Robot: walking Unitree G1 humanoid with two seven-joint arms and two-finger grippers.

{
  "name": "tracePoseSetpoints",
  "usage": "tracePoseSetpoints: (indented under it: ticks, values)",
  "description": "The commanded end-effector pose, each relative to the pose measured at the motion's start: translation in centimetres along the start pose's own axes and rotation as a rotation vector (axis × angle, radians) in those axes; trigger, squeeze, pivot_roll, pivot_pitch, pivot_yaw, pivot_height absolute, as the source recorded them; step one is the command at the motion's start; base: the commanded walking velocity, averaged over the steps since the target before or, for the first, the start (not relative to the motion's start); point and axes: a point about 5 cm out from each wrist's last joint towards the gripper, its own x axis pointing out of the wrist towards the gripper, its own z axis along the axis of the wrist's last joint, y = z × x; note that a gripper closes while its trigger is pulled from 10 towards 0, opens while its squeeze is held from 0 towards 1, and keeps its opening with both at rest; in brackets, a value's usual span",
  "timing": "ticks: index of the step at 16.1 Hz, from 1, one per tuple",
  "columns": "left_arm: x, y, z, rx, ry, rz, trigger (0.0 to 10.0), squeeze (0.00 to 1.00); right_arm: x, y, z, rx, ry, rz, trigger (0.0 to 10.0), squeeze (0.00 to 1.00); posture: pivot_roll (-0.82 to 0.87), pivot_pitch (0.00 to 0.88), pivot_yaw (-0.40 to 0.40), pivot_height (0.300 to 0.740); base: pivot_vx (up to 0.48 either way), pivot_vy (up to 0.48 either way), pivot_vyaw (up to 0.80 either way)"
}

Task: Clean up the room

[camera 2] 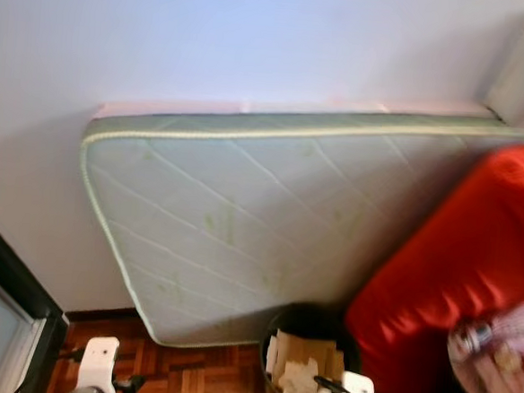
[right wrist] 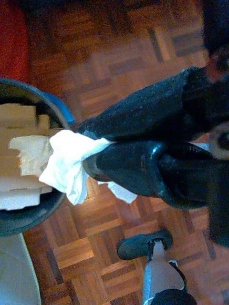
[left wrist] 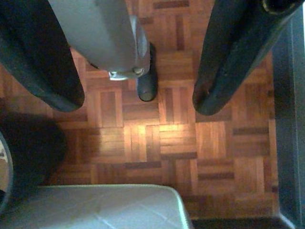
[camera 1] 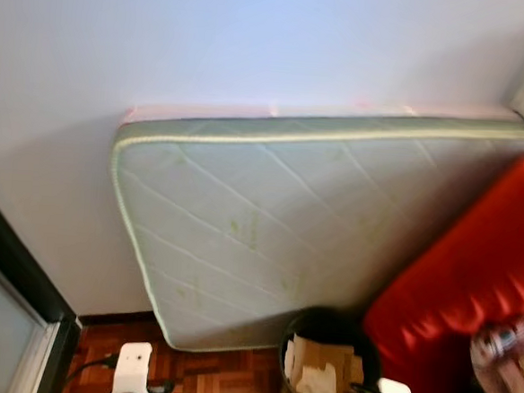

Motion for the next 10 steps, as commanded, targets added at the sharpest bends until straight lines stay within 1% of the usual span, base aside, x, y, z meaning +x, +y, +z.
tracePoseSetpoints:
  ticks: [1, 10]
  values:
    - [-0.19, 0.92, -0.56, -0.007, 0.020, 0.023, 10.0, 0.00, 0.25, 1.05, 0.75, 0.007, -0.023, 0.025, 10.0, 0.00, 0.06, 0.000, -0.045, 0.740, 0.304, 0.000, 0.00]
    - [-0.19, 0.90, -0.59, -0.014, 0.020, 0.023, 10.0, 0.00, 0.24, 1.04, 0.74, 0.005, -0.021, 0.028, 10.0, 0.00, 0.06, 0.000, -0.049, 0.740, 0.307, 0.000, 0.00]
